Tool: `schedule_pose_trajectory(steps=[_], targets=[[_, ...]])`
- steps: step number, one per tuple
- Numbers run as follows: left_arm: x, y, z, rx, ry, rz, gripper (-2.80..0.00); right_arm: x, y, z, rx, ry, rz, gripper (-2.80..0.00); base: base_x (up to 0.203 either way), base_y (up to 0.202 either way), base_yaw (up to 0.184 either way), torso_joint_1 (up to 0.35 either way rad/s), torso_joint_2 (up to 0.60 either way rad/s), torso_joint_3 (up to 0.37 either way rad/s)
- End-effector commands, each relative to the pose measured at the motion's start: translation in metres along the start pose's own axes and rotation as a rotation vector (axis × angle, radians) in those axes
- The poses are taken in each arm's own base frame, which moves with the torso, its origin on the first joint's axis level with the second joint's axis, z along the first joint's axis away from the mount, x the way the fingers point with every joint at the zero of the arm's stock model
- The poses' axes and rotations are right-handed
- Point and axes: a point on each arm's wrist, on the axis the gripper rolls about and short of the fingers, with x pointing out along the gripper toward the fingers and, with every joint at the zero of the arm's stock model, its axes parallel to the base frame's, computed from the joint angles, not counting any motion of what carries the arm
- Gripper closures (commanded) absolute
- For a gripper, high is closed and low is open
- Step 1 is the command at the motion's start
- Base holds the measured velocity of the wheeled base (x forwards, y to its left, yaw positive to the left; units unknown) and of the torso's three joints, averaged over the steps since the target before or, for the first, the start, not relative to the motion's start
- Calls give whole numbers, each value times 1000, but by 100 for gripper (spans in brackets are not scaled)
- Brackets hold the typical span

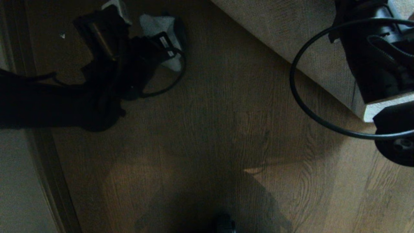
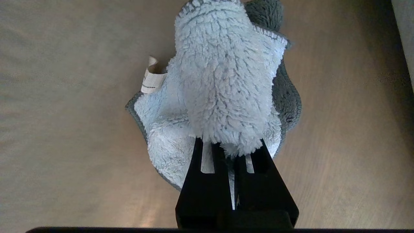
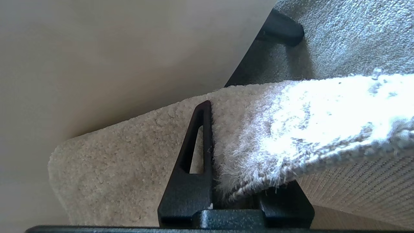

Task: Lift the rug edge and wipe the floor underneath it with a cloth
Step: Wipe the floor under the carpet with a rag

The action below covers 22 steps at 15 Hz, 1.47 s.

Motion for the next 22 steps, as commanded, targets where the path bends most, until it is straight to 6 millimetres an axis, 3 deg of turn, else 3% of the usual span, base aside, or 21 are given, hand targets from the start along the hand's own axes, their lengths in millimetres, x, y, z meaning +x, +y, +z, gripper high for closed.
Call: schedule_pose_trajectory(steps=[1, 6, 8, 10, 22], targets=[[-21, 7, 20, -1, -16, 11, 0, -2, 6, 8, 13, -39, 33, 0, 0, 0, 0, 0, 0, 0], [-98, 35, -13, 71, 200, 43, 0, -5, 8, 10, 11, -32, 39, 0, 0, 0, 0, 0, 0, 0], [-128, 30, -27, 86, 287, -5, 0, -5, 8, 10, 10, -34, 40, 0, 0, 0, 0, 0, 0, 0], [-139, 18, -38, 91, 339, -57, 0, -5, 9, 11, 9, -36, 42, 0, 0, 0, 0, 0, 0, 0], [-54, -87, -62, 5, 267, -227, 0, -7, 0, 7, -8, -21, 16, 0, 0, 0, 0, 0, 0, 0]])
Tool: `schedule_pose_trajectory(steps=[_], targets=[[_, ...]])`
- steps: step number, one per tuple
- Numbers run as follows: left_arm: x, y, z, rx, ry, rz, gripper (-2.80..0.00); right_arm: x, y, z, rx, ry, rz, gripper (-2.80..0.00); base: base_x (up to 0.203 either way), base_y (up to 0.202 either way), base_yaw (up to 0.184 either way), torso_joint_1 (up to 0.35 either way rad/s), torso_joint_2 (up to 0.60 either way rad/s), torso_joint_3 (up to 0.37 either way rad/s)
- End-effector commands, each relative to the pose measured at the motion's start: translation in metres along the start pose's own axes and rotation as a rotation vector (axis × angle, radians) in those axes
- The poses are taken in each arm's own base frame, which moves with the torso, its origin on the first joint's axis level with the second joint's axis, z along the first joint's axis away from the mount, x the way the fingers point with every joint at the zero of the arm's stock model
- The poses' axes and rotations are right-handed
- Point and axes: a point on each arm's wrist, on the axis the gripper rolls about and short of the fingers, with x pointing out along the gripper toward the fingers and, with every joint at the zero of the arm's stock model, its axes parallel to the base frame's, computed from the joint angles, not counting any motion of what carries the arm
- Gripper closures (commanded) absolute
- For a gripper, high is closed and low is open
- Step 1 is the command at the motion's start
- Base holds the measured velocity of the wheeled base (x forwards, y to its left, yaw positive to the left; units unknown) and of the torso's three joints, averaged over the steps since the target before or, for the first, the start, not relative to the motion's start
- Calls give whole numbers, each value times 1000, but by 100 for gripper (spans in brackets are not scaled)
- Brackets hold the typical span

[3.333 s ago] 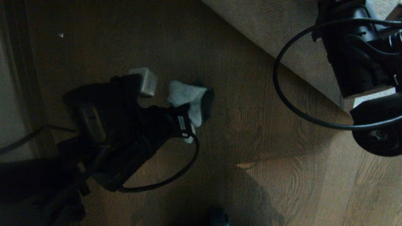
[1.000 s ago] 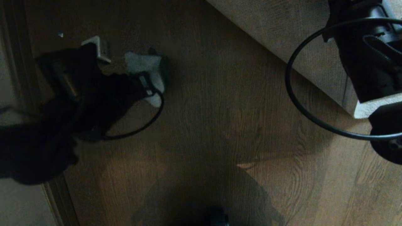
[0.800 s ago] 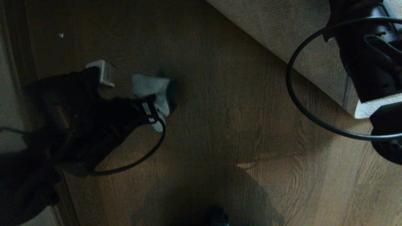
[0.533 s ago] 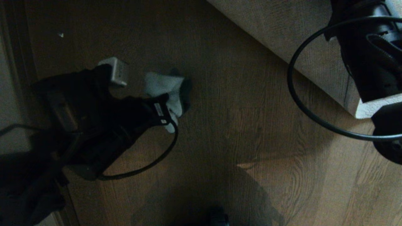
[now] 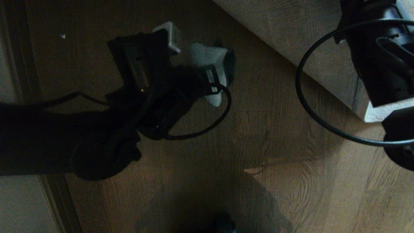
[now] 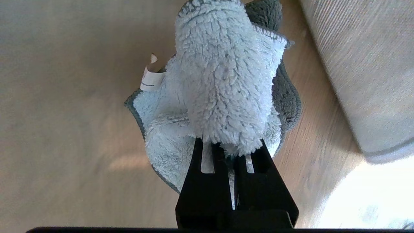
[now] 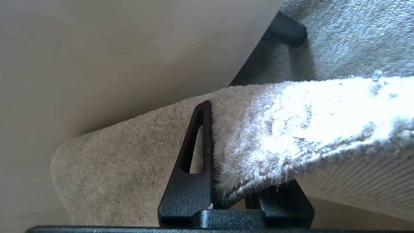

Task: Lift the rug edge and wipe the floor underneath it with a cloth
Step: Wipe the floor under the carpet with a rag

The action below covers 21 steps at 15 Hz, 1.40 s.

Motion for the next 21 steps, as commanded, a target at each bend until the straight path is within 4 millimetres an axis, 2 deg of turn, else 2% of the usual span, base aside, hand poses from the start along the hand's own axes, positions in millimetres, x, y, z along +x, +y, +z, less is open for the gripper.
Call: schedule_pose_trajectory(steps=[1, 5, 8, 12, 21], targets=[[25, -12, -13, -3, 5, -13, 0, 0, -3, 0, 5, -26, 14, 0, 0, 0, 0, 0, 0, 0], [46, -22, -12, -16, -23, -27, 0, 0, -6, -4, 4, -16, 8, 0, 0, 0, 0, 0, 0, 0], [63, -20, 1, -39, -96, -22, 0, 0, -5, -3, 4, -18, 9, 0, 0, 0, 0, 0, 0, 0], [81, 6, 15, -41, -161, 36, 0, 0, -5, -3, 4, -18, 9, 0, 0, 0, 0, 0, 0, 0], [90, 74, 43, -30, -237, 188, 0, 0, -5, -3, 2, -19, 10, 0, 0, 0, 0, 0, 0, 0]])
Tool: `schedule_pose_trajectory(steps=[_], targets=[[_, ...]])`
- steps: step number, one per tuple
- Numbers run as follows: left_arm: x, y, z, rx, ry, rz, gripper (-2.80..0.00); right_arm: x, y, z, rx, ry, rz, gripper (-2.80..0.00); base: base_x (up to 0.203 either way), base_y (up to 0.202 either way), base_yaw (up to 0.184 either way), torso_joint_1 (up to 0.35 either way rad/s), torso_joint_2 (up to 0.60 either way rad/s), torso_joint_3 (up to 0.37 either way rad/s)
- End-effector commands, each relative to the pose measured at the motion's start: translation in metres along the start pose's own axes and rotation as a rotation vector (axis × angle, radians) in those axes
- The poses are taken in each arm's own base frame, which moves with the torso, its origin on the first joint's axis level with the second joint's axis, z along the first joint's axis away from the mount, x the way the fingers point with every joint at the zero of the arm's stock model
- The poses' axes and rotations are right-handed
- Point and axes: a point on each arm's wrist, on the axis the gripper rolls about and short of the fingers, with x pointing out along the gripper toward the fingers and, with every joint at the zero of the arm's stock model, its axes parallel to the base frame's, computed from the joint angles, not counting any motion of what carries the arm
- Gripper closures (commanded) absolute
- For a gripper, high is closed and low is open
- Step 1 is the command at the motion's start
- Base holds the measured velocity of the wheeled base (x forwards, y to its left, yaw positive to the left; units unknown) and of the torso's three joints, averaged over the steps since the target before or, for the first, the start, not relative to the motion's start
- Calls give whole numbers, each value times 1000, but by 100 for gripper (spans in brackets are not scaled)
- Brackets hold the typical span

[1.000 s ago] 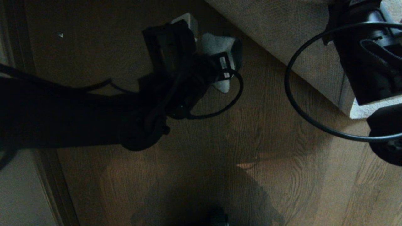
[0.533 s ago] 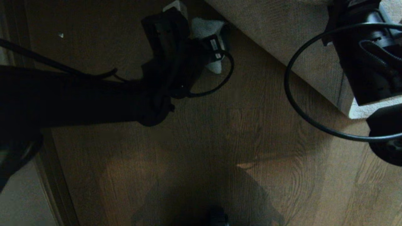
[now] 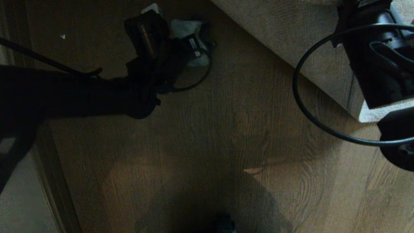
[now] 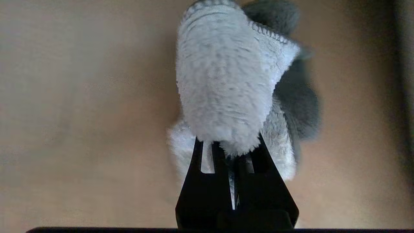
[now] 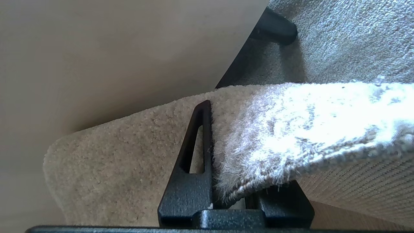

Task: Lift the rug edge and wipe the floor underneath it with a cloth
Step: Wipe the floor under the carpet with a rag

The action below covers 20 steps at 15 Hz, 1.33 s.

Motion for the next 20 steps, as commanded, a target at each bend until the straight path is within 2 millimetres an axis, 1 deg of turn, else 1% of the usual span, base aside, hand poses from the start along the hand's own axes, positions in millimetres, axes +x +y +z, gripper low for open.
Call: schedule_pose_trajectory(steps=[1, 4, 8, 10, 13, 15, 20], targets=[[2, 13, 12, 3, -32, 31, 0, 0, 3, 3, 16, -35, 29, 0, 0, 0, 0, 0, 0, 0], [1, 24, 28, 6, -63, 56, 0, 0, 3, 3, 16, -35, 29, 0, 0, 0, 0, 0, 0, 0], [-10, 21, 49, -5, -98, 52, 0, 0, 3, 2, 17, -32, 28, 0, 0, 0, 0, 0, 0, 0], [-20, 21, 57, -3, -96, 54, 0, -1, 3, 2, 17, -29, 27, 0, 0, 0, 0, 0, 0, 0], [-46, 26, 59, 14, -49, 66, 0, -1, 2, 1, 19, -26, 27, 0, 0, 0, 0, 0, 0, 0], [-67, 33, 56, 29, -8, 78, 0, -1, 2, 0, 20, -24, 27, 0, 0, 0, 0, 0, 0, 0], [-131, 59, 33, 75, 108, 112, 0, -2, 2, -1, 20, -20, 26, 0, 0, 0, 0, 0, 0, 0]])
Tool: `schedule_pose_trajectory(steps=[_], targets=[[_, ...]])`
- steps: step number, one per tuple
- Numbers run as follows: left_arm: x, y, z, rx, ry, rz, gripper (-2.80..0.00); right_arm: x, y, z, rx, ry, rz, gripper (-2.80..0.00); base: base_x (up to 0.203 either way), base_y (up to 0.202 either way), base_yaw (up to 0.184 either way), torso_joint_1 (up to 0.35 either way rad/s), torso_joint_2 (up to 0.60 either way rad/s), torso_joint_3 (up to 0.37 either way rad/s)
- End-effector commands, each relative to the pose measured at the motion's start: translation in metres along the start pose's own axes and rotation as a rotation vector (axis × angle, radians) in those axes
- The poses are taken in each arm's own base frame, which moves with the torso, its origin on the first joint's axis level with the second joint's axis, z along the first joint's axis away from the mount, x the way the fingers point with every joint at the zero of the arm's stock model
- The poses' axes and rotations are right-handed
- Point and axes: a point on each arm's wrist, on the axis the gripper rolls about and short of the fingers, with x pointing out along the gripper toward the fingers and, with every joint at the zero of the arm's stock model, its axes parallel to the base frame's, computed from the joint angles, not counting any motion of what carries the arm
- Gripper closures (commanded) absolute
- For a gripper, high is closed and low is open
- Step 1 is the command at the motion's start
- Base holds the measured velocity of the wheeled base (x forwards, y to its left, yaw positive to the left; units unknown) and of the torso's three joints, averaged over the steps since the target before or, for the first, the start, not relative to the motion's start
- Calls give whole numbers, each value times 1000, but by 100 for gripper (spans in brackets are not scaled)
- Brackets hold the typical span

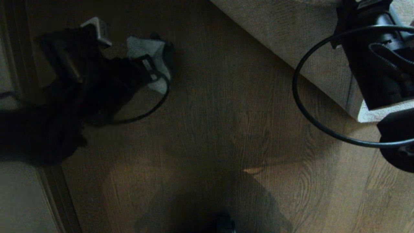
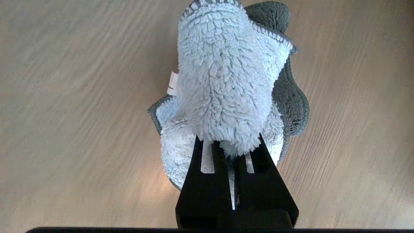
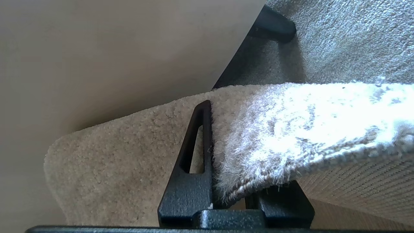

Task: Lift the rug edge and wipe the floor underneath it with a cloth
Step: Wipe the floor under the carpet with a rag

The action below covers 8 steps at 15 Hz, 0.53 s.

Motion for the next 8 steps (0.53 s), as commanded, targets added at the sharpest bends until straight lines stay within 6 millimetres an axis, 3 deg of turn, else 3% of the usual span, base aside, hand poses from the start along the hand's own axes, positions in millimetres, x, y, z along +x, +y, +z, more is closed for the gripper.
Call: schedule_pose_trajectory(steps=[1, 8], targets=[[-37, 15, -3, 11, 25, 10, 0, 0, 2, 2, 15, -30, 27, 0, 0, 0, 0, 0, 0, 0], [-131, 64, -43, 77, 191, 57, 0, -3, -1, 0, 9, -18, 16, 0, 0, 0, 0, 0, 0, 0]])
